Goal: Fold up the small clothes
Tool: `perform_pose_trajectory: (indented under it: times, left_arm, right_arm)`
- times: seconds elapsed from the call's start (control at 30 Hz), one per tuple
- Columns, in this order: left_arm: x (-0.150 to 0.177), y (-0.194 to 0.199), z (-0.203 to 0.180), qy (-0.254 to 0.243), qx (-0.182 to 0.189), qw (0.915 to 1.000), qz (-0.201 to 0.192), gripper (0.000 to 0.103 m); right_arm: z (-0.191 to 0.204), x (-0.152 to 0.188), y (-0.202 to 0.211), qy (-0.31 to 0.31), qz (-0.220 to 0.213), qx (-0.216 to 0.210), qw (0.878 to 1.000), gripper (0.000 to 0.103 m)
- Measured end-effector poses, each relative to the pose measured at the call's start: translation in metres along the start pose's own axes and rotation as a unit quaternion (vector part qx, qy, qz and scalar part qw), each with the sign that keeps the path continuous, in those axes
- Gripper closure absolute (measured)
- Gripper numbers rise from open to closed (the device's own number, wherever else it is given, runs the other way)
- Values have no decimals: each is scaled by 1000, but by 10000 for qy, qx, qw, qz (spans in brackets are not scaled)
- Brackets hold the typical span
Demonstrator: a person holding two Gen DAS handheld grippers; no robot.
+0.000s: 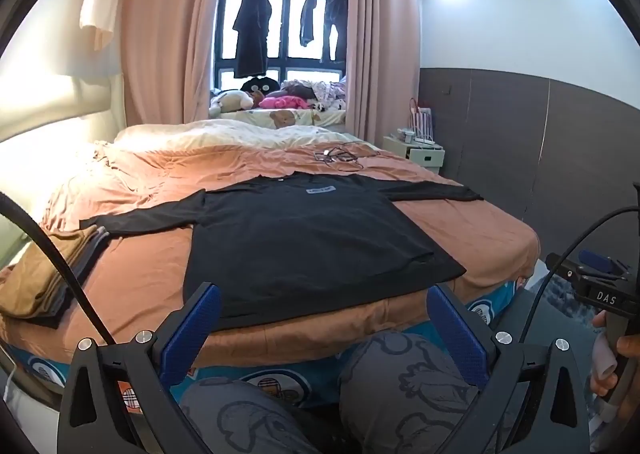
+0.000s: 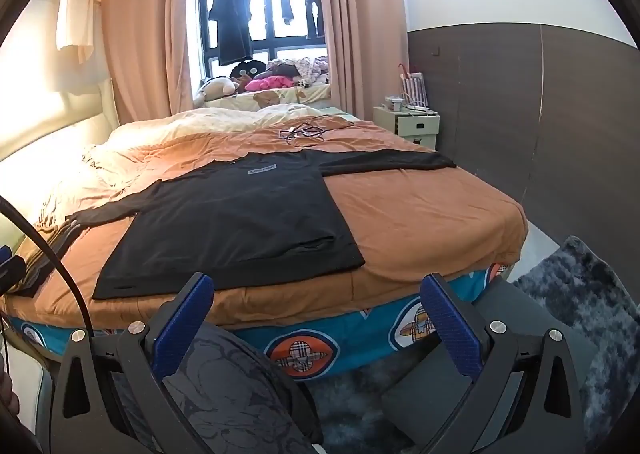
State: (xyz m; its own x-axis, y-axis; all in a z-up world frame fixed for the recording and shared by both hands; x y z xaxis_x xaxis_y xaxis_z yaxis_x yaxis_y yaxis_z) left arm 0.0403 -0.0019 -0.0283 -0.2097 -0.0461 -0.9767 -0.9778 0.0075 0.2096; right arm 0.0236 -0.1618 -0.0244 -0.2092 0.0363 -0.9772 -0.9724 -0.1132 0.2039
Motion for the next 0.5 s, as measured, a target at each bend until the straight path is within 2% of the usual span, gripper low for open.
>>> perform_pose_trajectory:
  times: [0.5]
  left_arm:
    - [-4,3,-8,1,-8,10000,-19,0]
  right_arm:
    - [-2,-4,3,38,-59,44,10000,0]
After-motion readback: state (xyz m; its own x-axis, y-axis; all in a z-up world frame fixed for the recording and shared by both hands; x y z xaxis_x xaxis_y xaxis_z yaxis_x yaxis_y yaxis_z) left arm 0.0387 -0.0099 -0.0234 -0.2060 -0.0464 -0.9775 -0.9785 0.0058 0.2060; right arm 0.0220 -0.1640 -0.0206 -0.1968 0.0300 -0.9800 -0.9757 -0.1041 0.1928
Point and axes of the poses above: each gripper's, at about its wrist camera, not at the fingertips, and y roughly against the way its jaws point, z to its left, x to its underside, the point moved 4 cm from there along -y, roughly the way its jaws point, and after that the axes turned 14 degrees about -z, right-handed, at the moved point
